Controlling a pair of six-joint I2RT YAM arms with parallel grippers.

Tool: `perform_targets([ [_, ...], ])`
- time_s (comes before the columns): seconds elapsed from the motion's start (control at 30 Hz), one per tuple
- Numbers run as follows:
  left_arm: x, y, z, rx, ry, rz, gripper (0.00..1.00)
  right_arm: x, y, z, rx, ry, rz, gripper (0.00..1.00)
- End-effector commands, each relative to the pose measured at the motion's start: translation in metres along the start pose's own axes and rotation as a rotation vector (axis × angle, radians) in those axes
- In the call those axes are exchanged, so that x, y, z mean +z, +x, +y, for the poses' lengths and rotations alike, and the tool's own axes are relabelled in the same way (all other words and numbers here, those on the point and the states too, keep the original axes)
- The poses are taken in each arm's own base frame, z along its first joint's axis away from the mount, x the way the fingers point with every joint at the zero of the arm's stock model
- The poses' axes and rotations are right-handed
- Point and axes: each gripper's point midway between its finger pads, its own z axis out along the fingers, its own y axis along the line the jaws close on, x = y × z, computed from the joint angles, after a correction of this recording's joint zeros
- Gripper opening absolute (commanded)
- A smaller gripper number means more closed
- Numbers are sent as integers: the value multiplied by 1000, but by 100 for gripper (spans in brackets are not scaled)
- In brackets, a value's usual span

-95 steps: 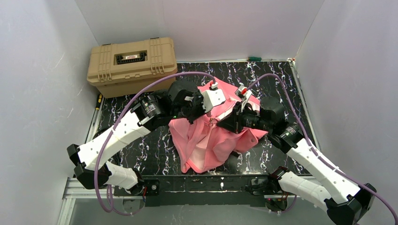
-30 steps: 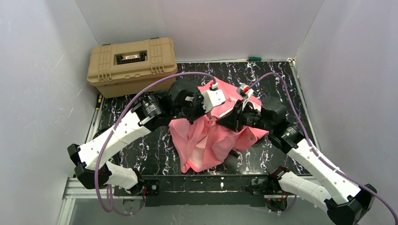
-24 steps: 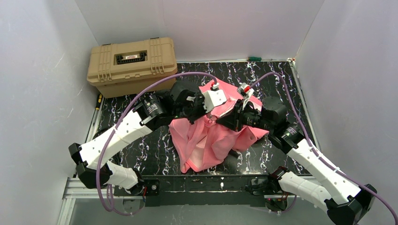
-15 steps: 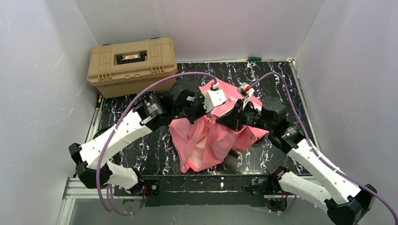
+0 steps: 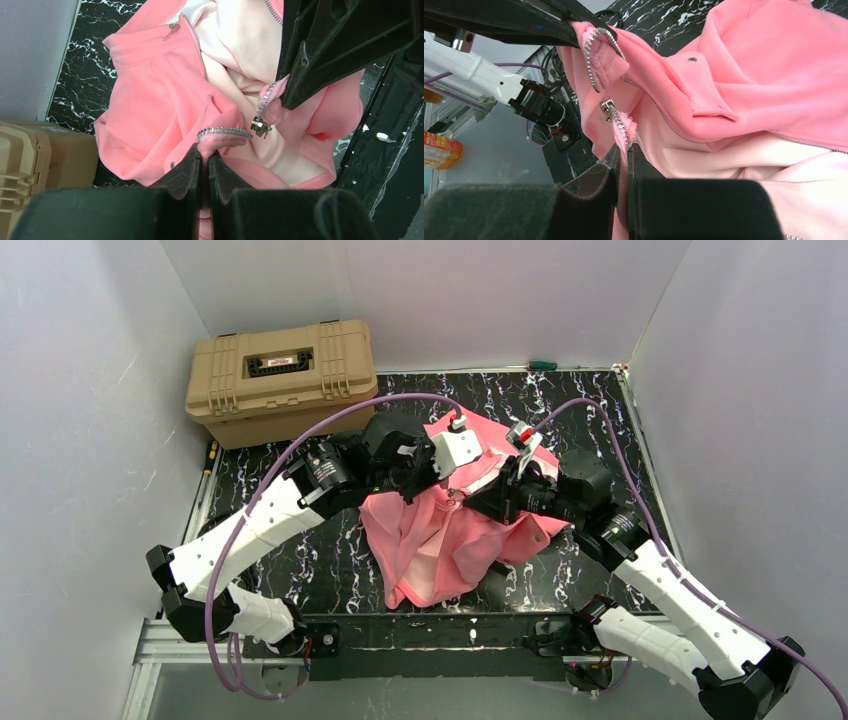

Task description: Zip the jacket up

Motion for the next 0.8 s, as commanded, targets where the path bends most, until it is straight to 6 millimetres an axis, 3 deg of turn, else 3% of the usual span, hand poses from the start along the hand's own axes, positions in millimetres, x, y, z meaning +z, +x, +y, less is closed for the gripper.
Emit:
perform_targets([
  [0.0, -12, -18, 10, -4, -44, -65, 0, 1, -4, 2, -27, -21, -19, 1],
  [0.77, -8, -13, 10, 0, -49, -51, 0, 7, -27, 9, -21, -51, -100, 1],
])
